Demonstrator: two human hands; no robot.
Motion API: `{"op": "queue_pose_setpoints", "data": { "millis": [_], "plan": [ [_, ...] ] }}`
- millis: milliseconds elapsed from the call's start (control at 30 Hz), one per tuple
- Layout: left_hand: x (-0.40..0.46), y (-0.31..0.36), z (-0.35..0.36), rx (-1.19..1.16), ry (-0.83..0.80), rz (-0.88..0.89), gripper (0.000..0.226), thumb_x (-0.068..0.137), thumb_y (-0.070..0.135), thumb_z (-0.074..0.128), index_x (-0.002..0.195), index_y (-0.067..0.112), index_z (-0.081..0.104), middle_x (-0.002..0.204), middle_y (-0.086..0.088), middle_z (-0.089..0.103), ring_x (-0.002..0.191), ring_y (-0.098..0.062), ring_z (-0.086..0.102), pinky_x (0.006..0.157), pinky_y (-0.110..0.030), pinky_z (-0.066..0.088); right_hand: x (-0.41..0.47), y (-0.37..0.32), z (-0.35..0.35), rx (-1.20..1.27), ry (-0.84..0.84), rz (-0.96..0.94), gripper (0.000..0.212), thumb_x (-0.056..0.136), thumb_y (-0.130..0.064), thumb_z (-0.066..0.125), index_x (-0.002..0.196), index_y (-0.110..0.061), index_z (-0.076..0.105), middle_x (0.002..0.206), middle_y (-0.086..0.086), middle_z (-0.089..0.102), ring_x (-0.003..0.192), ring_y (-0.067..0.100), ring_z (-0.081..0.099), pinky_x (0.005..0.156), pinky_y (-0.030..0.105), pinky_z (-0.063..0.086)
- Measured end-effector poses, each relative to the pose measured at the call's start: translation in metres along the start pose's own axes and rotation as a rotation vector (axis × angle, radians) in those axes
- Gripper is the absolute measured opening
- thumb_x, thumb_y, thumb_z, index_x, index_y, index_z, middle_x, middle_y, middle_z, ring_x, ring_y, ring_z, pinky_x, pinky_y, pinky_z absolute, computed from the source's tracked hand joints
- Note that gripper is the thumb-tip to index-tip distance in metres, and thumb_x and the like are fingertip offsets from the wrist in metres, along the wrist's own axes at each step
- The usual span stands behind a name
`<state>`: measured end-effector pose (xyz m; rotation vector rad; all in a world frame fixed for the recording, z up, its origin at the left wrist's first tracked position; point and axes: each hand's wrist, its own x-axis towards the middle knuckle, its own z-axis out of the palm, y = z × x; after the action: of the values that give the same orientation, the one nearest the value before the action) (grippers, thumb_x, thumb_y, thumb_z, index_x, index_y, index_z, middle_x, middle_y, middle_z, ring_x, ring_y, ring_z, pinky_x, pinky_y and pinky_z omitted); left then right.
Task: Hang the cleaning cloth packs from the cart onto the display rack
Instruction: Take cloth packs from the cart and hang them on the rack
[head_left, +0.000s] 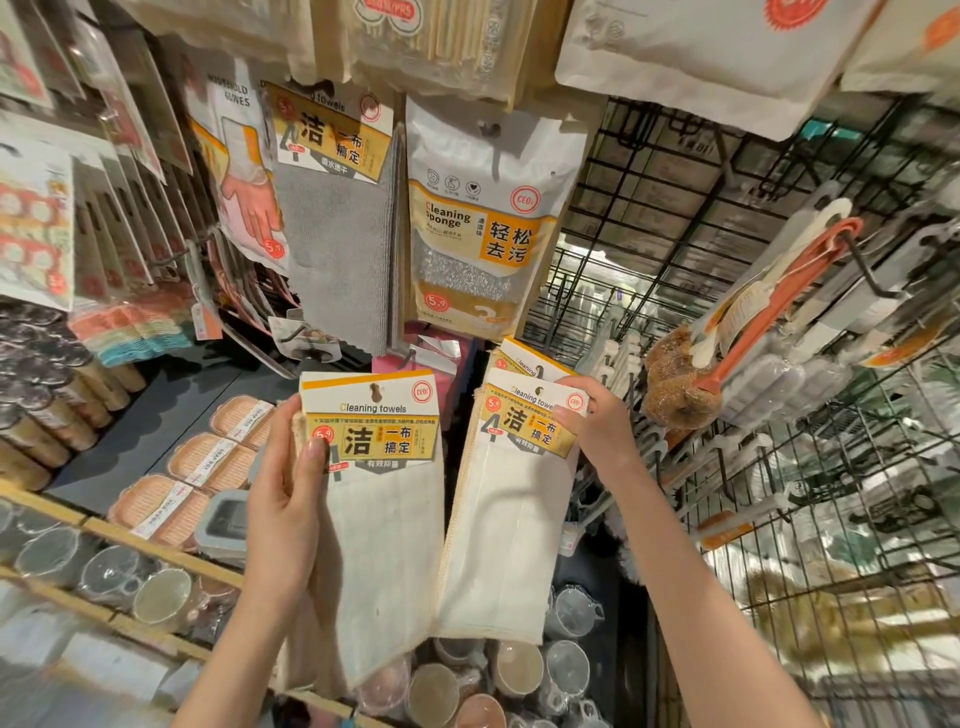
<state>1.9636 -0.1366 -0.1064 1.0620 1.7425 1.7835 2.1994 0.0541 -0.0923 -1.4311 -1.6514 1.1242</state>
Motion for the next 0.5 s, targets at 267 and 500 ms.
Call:
{"op": "queue_pose_setpoints", "data": {
  "millis": [267,500],
  "plan": [
    [-0.002,-0.003,-0.002,0.048,0.012,-0.002,0.039,0.097,0.031,0.042,0.136,0.031,0.045,0.125,0.018,0.058,0.116,0.010,0.050,0.090,-0.002,0.036,0.002,0.002,0.004,-0.015,0.022,-0.054,0.030,0.079,0.006,0.059,0.095,-0.020,0.062,0.086,-0.010,0.060,0.077,0.003,0.058,0.059,0.015,0.048],
    [-0.003,0.002,0.002,0.042,0.010,-0.003,0.037,0.098,0.027,0.041,0.135,0.026,0.046,0.127,0.003,0.059,0.116,0.001,0.053,0.091,-0.004,0.037,-0.001,0.004,-0.006,-0.036,0.069,-0.060,0.029,0.079,0.005,0.059,0.095,-0.020,0.062,0.095,-0.002,0.062,0.089,0.013,0.058,0.069,0.024,0.048]
  ]
}}
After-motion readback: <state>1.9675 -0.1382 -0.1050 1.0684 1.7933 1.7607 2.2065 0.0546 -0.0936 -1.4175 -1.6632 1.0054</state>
